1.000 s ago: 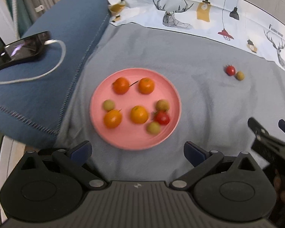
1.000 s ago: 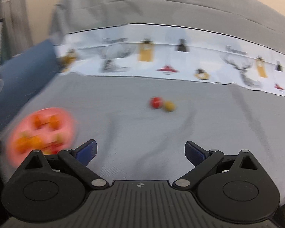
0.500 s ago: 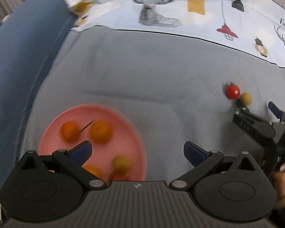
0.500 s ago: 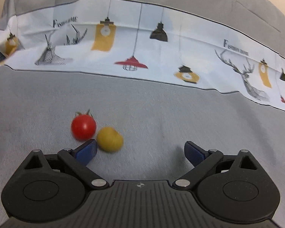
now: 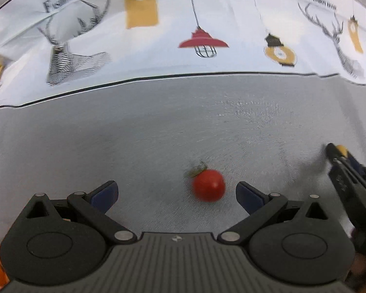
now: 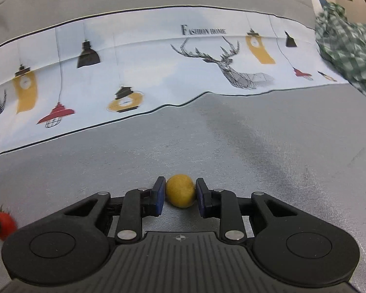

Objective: Organize fruits
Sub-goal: 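Grasp the red cherry tomato with the left tool while the right tool grasps the yellow fruit, then carry the red tomato and yellow fruit over the pink plate with both tools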

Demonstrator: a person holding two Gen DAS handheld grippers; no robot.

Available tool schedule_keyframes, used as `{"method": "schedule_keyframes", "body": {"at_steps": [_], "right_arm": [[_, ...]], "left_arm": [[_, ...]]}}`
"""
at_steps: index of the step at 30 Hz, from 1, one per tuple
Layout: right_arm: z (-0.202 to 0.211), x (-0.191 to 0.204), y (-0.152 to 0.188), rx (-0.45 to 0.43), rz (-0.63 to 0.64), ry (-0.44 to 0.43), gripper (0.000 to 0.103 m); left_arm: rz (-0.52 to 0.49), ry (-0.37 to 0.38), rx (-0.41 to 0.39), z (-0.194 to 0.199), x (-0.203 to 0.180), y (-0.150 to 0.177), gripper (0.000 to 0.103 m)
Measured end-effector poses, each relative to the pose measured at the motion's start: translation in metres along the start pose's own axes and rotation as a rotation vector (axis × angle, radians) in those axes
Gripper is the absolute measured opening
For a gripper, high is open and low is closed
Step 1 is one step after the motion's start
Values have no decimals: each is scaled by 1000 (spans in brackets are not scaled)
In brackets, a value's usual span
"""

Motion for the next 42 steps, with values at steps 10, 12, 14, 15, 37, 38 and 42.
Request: {"method": "schedule_keyframes", "body": {"at_steps": [10,12,14,15,37,38,42], "right_arm": [[7,0,-1,-6,-25,-36,28],[13,0,0,-14,-35,-46,28],[25,0,2,-12,-29,-55,28],[33,1,3,-10,-21,-60,28],[369,119,113,109,272,-647,28],[379,124,116,86,303,-650,28],[408,131,127,39,375,-654,28]], "left_arm": [[31,21,-3,5,2,0,34],[14,1,-14,19,4,7,34],[3,-2,-20,38,7,16,34],[-3,-7,-23,50,11,20,34],[218,-78,-96,256,175,290,34],[235,-83,-103,261,182,300,34],[283,-91,-117,271,201,333,34]]}}
Point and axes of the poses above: each gripper's, at about its wrist camera, not at the fingertips, and z roughly against the way its jaws point, x to its left, y to its underside, the point moved 9 cm from there along -z, roughly the way its jaws point, and after that the axes turned 6 degrees about x, right-handed, at the moved point
